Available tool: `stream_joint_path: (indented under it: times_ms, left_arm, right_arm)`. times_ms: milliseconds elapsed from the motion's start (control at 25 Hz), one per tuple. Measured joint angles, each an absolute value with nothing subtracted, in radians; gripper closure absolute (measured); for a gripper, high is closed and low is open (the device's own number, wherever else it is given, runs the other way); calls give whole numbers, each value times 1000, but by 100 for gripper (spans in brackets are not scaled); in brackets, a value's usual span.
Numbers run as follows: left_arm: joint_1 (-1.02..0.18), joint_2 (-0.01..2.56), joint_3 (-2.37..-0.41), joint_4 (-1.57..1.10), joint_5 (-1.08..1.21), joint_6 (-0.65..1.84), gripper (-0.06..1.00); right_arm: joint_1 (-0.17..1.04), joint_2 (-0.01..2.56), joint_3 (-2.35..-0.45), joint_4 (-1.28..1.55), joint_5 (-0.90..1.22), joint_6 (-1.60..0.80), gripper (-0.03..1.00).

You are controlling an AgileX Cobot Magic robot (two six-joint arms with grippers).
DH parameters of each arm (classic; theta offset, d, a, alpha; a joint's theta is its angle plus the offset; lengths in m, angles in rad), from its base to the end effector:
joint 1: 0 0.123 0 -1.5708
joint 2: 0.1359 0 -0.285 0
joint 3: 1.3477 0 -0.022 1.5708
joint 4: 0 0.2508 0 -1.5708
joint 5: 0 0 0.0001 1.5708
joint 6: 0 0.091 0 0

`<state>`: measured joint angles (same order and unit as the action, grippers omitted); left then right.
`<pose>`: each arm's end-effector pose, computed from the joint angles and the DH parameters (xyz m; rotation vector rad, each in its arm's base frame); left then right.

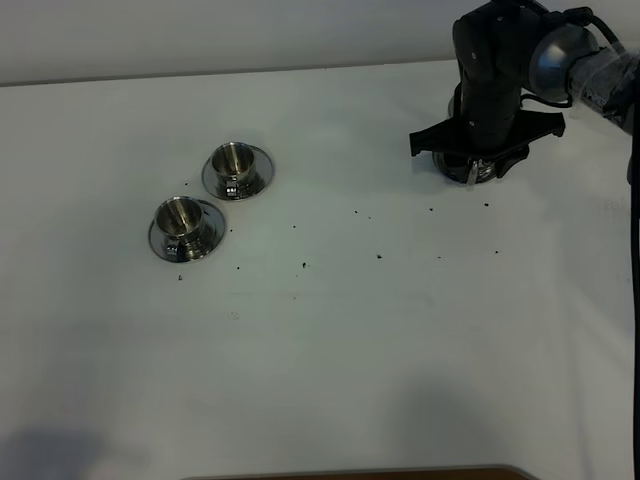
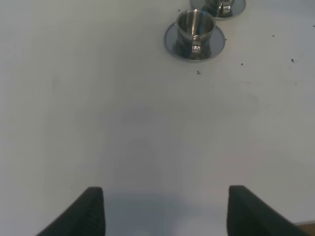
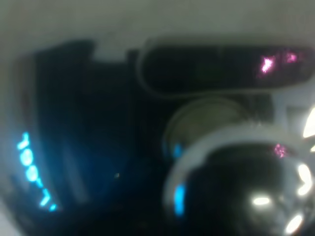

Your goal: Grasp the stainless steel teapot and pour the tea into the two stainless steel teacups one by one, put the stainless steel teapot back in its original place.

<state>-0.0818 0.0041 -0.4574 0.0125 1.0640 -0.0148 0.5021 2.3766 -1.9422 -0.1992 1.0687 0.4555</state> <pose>0.0004 0.0010 0.2651 0.0699 2.0934 -0.0433 0.4356 0.2211 0.1376 -0.1883 2.9119 -0.1321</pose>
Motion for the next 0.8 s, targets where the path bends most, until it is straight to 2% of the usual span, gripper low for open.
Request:
stream_joint_path:
  times_ms: [240,560,800]
  left_arm:
    - [-82,4,-457,12,1064,-15,36]
    - [-82,4,-457,12,1064,-15,36]
    - [-82,4,-457,12,1064,-15,36]
  right_arm:
    - [502,2371,-1942,-194,1066,452,56]
    - [502,2354,-1942,-193,1082,441,44]
    - [502,2350,-1978,-189,1104,434,43]
